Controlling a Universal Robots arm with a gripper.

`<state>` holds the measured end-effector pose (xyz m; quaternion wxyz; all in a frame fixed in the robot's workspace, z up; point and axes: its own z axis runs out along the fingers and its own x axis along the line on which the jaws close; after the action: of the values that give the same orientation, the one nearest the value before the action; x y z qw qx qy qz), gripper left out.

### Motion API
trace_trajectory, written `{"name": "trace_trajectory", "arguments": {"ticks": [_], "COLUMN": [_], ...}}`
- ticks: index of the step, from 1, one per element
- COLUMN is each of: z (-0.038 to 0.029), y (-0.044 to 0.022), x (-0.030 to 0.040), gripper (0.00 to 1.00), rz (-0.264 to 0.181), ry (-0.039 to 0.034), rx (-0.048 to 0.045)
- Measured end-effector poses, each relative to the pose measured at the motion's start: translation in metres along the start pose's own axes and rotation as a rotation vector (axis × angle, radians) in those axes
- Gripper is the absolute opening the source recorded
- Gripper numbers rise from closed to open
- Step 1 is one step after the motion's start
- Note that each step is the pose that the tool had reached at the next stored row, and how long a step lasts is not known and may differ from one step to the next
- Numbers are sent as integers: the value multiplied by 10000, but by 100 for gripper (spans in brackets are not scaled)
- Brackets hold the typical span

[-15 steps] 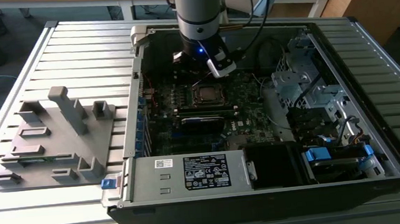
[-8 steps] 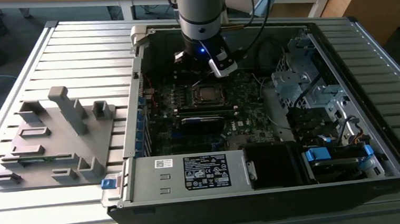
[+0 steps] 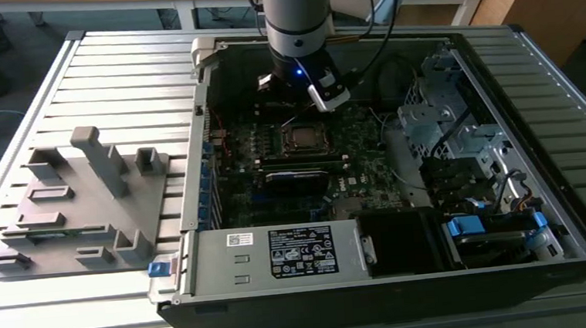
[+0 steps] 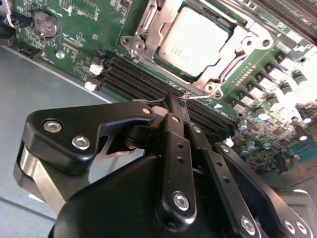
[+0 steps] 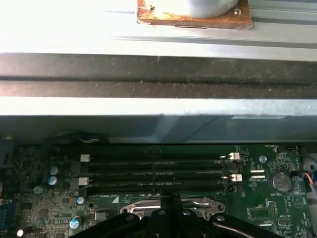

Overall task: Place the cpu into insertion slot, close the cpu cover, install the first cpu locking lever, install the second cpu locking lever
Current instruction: 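Install the first cpu locking lever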

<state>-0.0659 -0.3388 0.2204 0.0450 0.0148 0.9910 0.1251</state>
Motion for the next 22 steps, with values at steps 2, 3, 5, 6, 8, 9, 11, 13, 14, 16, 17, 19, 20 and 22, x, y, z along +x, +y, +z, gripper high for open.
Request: {"name": "trace_trajectory", "arguments": {"ticks": [2, 3, 5, 6, 8, 9, 11, 13, 14, 16, 17, 19, 20, 22], "z": [7, 10, 15, 16, 16, 17, 17, 27, 36, 57, 69, 92, 103, 121], "y": [8, 12, 15, 15, 15, 15, 15, 13, 11, 5, 2, -4, -7, -10], "x": [-24, -38, -53, -54, -54, -54, -54, -54, -53, -51, -50, -48, -47, -45], "gripper": [10, 10, 10, 10, 10, 10, 10, 10, 10, 10, 10, 10, 10, 10], "rz": [2, 1, 1, 4, 10, 10, 11, 11, 11, 8, 8, 9, 8, 7], "ry": [-1, 0, -1, -1, -3, -4, -3, -4, -5, -9, -11, -13, -14, -15], "rx": [0, 0, -2, 1, 3, 3, 4, 2, 3, 3, 3, 4, 4, 23]}}
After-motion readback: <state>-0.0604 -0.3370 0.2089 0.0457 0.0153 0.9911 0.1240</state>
